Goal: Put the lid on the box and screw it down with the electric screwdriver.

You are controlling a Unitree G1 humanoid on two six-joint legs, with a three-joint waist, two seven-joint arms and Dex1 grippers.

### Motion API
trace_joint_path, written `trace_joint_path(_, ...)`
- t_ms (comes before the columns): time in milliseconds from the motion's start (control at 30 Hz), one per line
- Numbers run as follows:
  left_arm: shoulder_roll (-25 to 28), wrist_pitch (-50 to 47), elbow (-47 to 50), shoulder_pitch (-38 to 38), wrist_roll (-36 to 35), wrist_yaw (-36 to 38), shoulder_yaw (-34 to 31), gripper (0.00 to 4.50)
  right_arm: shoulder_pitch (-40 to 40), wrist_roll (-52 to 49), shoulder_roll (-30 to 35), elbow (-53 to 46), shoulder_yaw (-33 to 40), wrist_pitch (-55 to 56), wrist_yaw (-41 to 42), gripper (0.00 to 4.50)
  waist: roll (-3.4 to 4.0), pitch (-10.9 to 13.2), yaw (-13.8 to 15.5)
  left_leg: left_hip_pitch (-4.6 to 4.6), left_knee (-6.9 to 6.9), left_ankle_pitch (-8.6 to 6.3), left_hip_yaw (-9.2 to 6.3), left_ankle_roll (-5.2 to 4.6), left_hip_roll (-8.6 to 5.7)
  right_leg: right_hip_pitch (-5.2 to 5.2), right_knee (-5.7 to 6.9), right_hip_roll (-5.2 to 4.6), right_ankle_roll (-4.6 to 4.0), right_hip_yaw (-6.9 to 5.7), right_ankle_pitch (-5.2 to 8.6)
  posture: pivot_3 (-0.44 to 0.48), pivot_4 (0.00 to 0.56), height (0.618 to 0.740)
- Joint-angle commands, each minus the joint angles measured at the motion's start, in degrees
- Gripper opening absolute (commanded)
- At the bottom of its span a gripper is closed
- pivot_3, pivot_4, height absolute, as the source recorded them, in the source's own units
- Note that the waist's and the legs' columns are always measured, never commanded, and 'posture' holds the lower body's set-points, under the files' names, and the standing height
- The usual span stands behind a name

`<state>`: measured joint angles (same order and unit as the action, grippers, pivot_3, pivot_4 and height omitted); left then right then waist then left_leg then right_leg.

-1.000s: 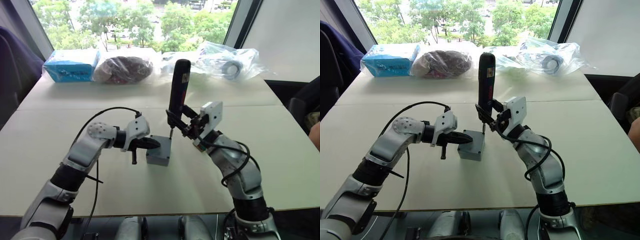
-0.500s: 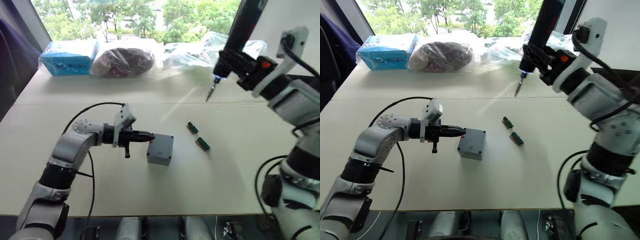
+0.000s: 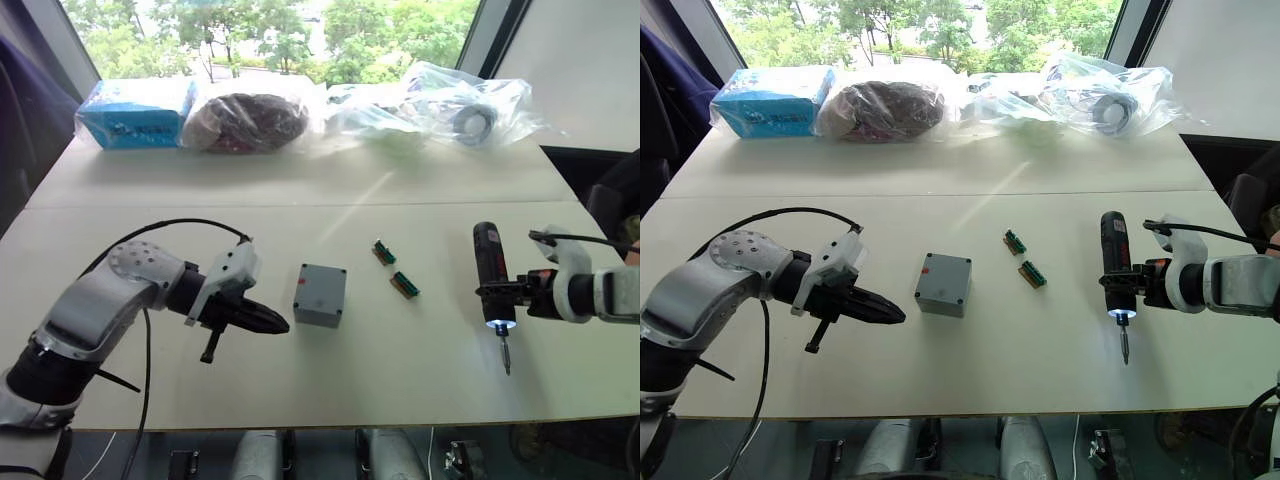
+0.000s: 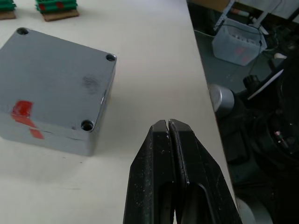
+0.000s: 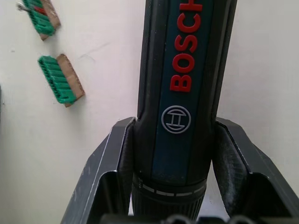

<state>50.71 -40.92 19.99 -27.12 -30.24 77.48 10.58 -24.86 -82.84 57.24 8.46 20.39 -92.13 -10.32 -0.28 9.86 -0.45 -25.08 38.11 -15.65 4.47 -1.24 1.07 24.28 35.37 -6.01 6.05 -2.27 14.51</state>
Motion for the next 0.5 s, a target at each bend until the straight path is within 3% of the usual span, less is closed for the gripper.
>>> trace_joint_path(33, -0.2, 1.0, 1.2, -0.1, 0.3, -1.4, -0.7, 0.0, -2.5, 0.4, 0.9, 1.2, 0.0, -0.4, 0.7, 1.82, 0.0, 0.0, 0.0, -0.01, 0.02, 0.0, 0.0, 0.0, 0.03, 0.0, 0.0, 0.0, 0.0, 0.02, 0.0, 0.0, 0.15, 0.74)
trace_joint_path(200, -0.9, 1.7, 0.2, -0.3, 1.0, -3.0, -0.5, 0.0, -3.3, 5.3, 0.1, 1.9, -2.9, -0.4, 2.7, 1.82, 0.0, 0.0, -0.1, -0.07, 0.05, 0.0, 0.05, -0.01, 0.0, 0.04, -0.01, 0.03, 0.17, 0.1, -0.1, 0.0, 0.15, 0.74)
trace_joint_path(267, -1.7, 1.9, -1.4, -0.9, 1.5, -4.1, -0.7, 0.0, -3.3, 8.0, -0.1, 1.2, -3.7, -0.4, 3.5, 2.82, 0.0, 0.0, 0.0, -0.07, 0.05, 0.0, 0.05, -0.01, -0.03, 0.05, -0.01, 0.05, 0.18, 0.08, -0.1, 0.0, 0.15, 0.74)
trace_joint_path(300, -1.9, 2.0, -2.0, -1.1, 1.7, -4.5, -0.8, 0.0, -3.3, 8.7, -0.1, 0.9, -3.9, -0.4, 4.2, 3.01, -0.01, 0.0, 0.0, -0.07, 0.05, 0.0, 0.05, -0.01, -0.02, 0.05, -0.01, 0.07, 0.18, 0.09, -0.1, 0.0, 0.15, 0.74)
trace_joint_path(400, -2.8, 1.5, -3.6, -2.0, 1.2, -5.3, -1.5, 0.0, -4.1, 12.2, 0.0, -1.1, -3.9, 0.0, 6.1, 4.2, -0.01, 0.0, 0.0, -0.07, 0.1, 0.0, 0.05, -0.01, -0.02, 0.04, 0.01, 0.08, 0.21, 0.09, -0.12, 0.0, 0.15, 0.74)
trace_joint_path(433, -3.2, 1.2, -4.4, -2.6, 0.9, -5.7, -1.9, 0.0, -4.7, 13.6, -0.1, -1.5, -3.8, 0.5, 6.4, 4.45, -0.01, 0.0, 0.0, -0.07, 0.11, 0.0, 0.05, -0.01, -0.02, 0.04, 0.01, 0.08, 0.22, 0.09, -0.13, 0.0, 0.15, 0.74)
trace_joint_path(500, -4.0, 0.8, -6.2, -3.8, 0.6, -6.7, -2.6, 0.0, -5.9, 16.8, 0.6, -3.4, -4.5, 2.7, 8.5, 4.48, -0.01, 0.0, 0.0, -0.09, 0.14, 0.0, 0.05, -0.01, -0.02, 0.04, 0.03, 0.07, 0.25, 0.1, -0.15, 0.0, 0.15, 0.74)
